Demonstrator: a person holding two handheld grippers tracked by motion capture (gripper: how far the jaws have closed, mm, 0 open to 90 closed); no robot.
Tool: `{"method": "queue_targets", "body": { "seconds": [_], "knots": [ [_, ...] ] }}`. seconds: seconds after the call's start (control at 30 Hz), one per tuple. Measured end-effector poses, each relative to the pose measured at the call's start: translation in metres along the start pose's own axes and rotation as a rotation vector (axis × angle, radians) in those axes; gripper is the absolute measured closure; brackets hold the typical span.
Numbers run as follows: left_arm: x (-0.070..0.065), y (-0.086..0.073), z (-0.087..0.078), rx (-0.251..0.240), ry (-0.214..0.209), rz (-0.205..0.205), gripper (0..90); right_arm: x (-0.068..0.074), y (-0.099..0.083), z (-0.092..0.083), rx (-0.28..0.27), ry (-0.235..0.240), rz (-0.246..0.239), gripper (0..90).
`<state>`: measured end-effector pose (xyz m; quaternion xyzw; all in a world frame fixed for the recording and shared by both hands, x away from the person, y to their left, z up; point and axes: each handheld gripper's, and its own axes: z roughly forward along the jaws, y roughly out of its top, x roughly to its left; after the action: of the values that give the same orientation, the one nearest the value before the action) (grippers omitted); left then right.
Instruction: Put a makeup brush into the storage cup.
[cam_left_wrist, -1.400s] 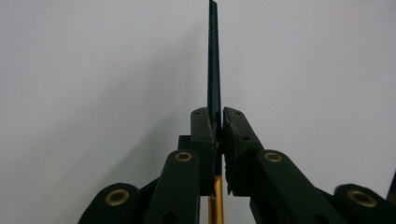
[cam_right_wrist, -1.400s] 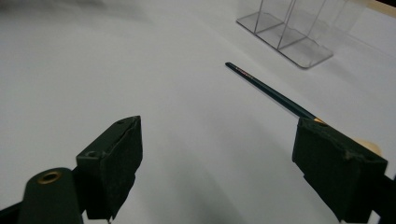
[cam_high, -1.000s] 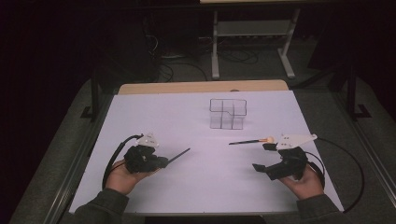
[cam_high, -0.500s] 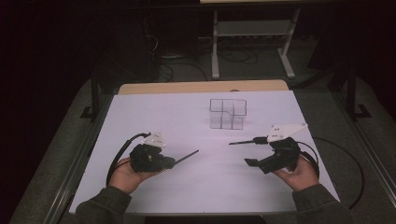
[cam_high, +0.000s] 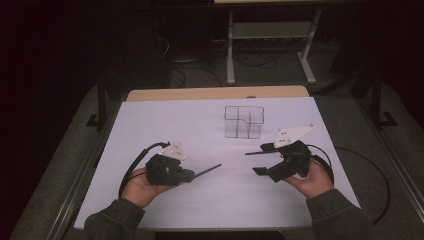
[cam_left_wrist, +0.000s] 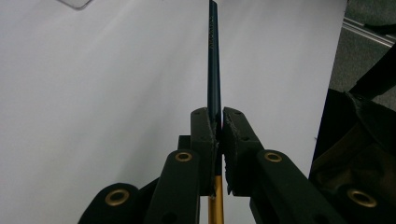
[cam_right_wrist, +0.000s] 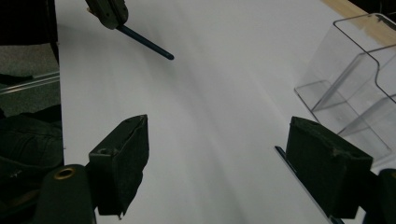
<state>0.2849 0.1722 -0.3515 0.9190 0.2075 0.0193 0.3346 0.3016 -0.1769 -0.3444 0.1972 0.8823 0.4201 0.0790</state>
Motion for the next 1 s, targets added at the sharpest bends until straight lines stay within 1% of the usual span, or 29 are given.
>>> {"method": "queue_targets", "body": {
  "seconds": [0.07,0.1,0.13,0.17,0.2,0.3,0.4,0.43,0.6,0.67,0.73,0.77,0.8,0.87,0.9,0.97,1.0],
  "knots": [
    [-0.001,0.002,0.0,0.007,-0.005,0.01,83.5,0.001,0.004,0.002,0.002,0.009,-0.013,21.2],
    [-0.003,0.003,0.0,0.0,-0.005,0.009,83.5,0.001,0.006,0.003,0.006,0.01,-0.012,21.2],
    [-0.003,0.005,0.001,0.004,-0.006,0.019,83.5,0.002,0.008,0.004,0.007,0.015,-0.023,21.4],
    [-0.004,0.005,0.001,-0.001,-0.007,0.012,83.5,0.002,0.01,0.006,0.007,0.021,-0.03,21.6],
    [-0.004,0.007,0.001,0.008,-0.01,0.021,83.5,0.003,0.011,0.006,0.01,0.026,-0.031,21.8],
    [-0.006,0.009,0.004,0.004,-0.018,0.028,83.5,0.005,0.016,0.01,0.017,0.041,-0.048,22.3],
    [-0.008,0.013,0.006,0.009,-0.025,0.049,83.5,0.007,0.019,0.015,0.027,0.051,-0.063,22.8],
    [-0.009,0.014,0.006,0.009,-0.029,0.045,83.5,0.007,0.02,0.016,0.032,0.054,-0.068,22.9],
    [-0.012,0.019,0.009,0.007,-0.038,0.062,83.5,0.01,0.024,0.023,0.041,0.077,-0.091,23.8],
    [-0.014,0.02,0.01,0.008,-0.043,0.059,83.5,0.011,0.026,0.025,0.045,0.088,-0.1,24.1],
    [-0.015,0.023,0.012,0.008,-0.048,0.077,83.5,0.013,0.028,0.028,0.054,0.105,-0.109,24.7],
    [-0.016,0.024,0.012,0.011,-0.048,0.082,83.5,0.013,0.029,0.03,0.057,0.107,-0.122,25.1],
    [-0.017,0.025,0.012,0.011,-0.051,0.083,83.5,0.014,0.03,0.031,0.057,0.113,-0.119,25.5],
    [-0.018,0.027,0.013,0.012,-0.053,0.097,83.5,0.015,0.032,0.034,0.064,0.123,-0.131,26.1],
    [-0.019,0.027,0.013,0.01,-0.054,0.097,83.5,0.016,0.033,0.037,0.067,0.129,-0.139,26.4],
    [-0.02,0.029,0.014,0.011,-0.055,0.106,83.5,0.018,0.035,0.039,0.071,0.14,-0.143,26.9],
    [-0.02,0.03,0.014,0.012,-0.057,0.109,83.5,0.017,0.036,0.041,0.073,0.143,-0.163,27.5]
  ]
}}
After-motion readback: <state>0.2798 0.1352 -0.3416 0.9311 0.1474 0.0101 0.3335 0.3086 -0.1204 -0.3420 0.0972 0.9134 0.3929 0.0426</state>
